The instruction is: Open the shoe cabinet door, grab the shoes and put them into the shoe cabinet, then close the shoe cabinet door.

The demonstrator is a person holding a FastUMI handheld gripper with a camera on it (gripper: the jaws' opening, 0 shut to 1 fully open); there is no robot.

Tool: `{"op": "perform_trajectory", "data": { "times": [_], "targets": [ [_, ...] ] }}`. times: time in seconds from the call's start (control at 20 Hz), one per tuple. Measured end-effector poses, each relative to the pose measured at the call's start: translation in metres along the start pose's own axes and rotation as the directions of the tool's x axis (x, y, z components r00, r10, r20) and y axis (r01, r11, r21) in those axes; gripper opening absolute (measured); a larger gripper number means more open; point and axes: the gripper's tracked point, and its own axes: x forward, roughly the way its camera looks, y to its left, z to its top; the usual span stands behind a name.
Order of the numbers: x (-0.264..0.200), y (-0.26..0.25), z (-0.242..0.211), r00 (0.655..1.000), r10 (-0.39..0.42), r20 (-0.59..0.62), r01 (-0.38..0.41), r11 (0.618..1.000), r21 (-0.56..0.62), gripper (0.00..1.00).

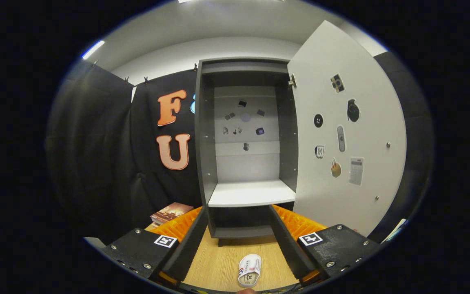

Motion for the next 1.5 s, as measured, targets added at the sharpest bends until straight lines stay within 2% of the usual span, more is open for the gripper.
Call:
{"op": "perform_trajectory", "data": {
  "times": [0.35,0.7,0.95,1.15,1.5],
  "targets": [
    [0.026,-0.004,-0.109,0.979,-0.019,-0.204,0.030,0.998,0.051,0.93],
    [0.047,-0.005,-0.202,0.930,-0.030,-0.366,0.066,0.994,0.086,0.94],
    [0.057,-0.001,-0.273,0.878,-0.029,-0.479,0.080,0.993,0.087,0.93],
    [0.056,0.002,-0.331,0.817,-0.018,-0.576,0.103,0.988,0.115,0.92],
    [0.061,0.005,-0.387,0.749,0.009,-0.663,0.122,0.981,0.151,0.88]
  ]
}}
